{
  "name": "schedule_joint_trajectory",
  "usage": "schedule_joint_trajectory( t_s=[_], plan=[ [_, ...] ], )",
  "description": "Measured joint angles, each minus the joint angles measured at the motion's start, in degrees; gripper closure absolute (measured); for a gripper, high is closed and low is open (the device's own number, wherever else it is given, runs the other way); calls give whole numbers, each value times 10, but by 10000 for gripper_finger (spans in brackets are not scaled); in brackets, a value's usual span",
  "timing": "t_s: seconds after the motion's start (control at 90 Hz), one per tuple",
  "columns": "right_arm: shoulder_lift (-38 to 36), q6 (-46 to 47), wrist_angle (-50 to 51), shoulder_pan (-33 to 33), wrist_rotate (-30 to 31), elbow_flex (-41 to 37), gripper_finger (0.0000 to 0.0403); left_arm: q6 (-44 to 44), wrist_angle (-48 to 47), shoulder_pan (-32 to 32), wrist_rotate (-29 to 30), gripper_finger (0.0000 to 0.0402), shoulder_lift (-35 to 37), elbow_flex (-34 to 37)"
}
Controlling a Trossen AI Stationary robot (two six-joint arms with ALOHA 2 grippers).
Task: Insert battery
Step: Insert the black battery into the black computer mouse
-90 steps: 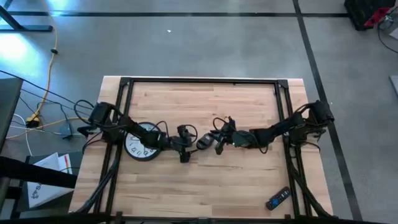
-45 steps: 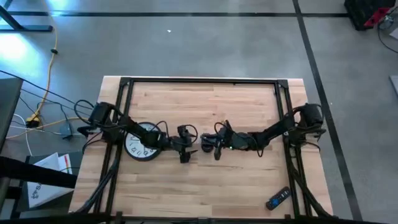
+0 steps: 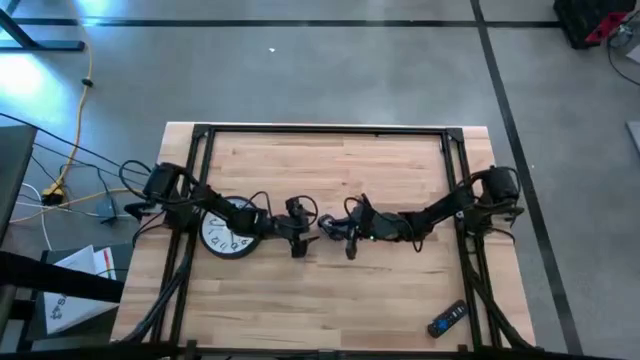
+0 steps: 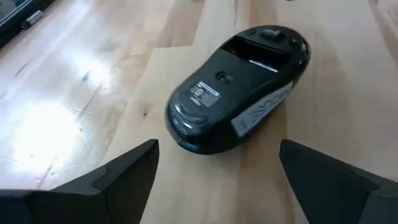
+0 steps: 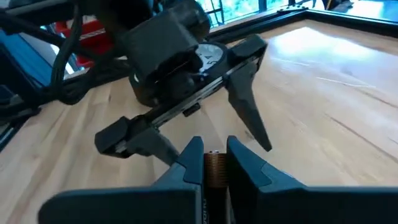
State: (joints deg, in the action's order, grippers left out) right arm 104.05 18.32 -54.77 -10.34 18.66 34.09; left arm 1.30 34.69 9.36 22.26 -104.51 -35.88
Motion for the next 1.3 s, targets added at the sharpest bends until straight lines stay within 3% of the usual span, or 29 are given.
schedule_joint_trajectory(
  t_s=[0.589, 1.033, 1.3],
  plan=[
    [0, 17, 1, 30, -76, 0, 391, 1, 0, -8, -5, 85, 0, 0],
    [-1, -55, 6, 51, -143, 0, 391, 0, 0, -19, -1, 85, 0, 0],
    [29, -66, -35, 59, -145, 3, 391, 18, 0, -18, -1, 85, 0, 0]
  ],
)
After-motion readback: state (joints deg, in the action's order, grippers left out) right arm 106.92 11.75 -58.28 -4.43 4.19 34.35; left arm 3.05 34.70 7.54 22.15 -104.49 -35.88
